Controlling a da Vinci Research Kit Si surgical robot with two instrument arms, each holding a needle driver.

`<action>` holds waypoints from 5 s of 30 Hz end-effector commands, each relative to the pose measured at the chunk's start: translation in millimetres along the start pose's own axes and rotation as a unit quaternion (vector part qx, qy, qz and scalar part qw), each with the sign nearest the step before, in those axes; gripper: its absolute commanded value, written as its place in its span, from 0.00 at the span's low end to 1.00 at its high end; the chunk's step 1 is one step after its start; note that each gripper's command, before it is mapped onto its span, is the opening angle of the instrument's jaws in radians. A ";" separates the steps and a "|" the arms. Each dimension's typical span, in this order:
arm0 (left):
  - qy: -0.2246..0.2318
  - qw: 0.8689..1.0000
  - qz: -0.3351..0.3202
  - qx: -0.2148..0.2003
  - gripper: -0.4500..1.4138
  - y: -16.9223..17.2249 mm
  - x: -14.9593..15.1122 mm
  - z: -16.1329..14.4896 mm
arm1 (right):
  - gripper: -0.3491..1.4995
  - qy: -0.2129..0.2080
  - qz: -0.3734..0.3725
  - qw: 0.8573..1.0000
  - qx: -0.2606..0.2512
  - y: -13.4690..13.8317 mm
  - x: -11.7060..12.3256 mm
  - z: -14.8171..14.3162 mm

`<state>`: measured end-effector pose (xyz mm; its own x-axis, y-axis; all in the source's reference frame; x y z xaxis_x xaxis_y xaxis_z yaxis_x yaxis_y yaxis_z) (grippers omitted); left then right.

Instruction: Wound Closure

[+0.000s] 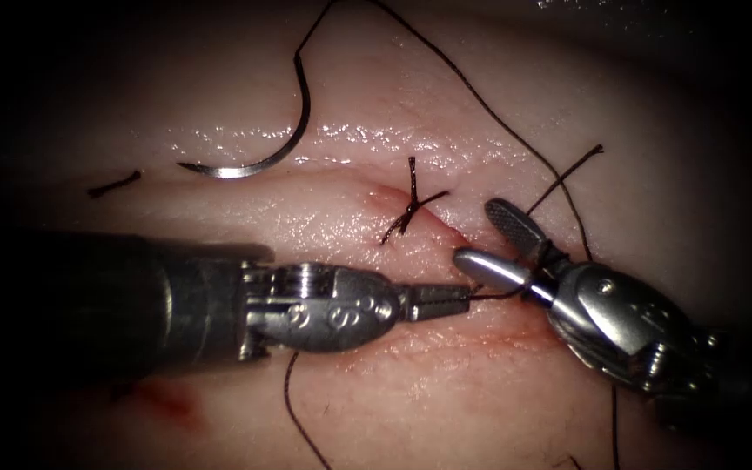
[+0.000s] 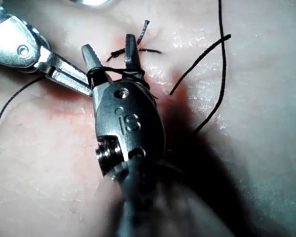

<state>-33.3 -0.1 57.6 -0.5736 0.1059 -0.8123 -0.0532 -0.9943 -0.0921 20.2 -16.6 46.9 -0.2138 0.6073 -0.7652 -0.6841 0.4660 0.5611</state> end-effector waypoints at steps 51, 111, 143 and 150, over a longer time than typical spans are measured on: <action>0.004 0.999 -0.040 0.013 0.00 -7.6 1.9 5.9 | 0.52 0.013 0.180 0.975 -0.134 5.3 -4.1 0.6; 0.000 0.999 -0.031 0.006 0.00 -6.0 1.5 6.4 | 0.66 -0.021 0.271 0.951 -0.145 7.0 -7.1 1.7; -0.021 0.999 -0.047 0.009 0.00 -8.4 -1.7 1.1 | 0.00 -0.006 0.114 0.979 -0.170 -2.3 -2.7 0.4; -0.037 0.997 -0.065 -0.004 0.00 -10.3 -2.4 0.6 | 0.00 -0.012 0.057 0.987 -0.150 -7.5 -2.4 0.9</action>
<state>-31.3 9.9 60.2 -0.6196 0.2335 -0.7494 -0.1253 -0.9719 -0.1993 25.2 -20.4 44.4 -0.2911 0.6589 -0.6936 -0.8367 0.1762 0.5185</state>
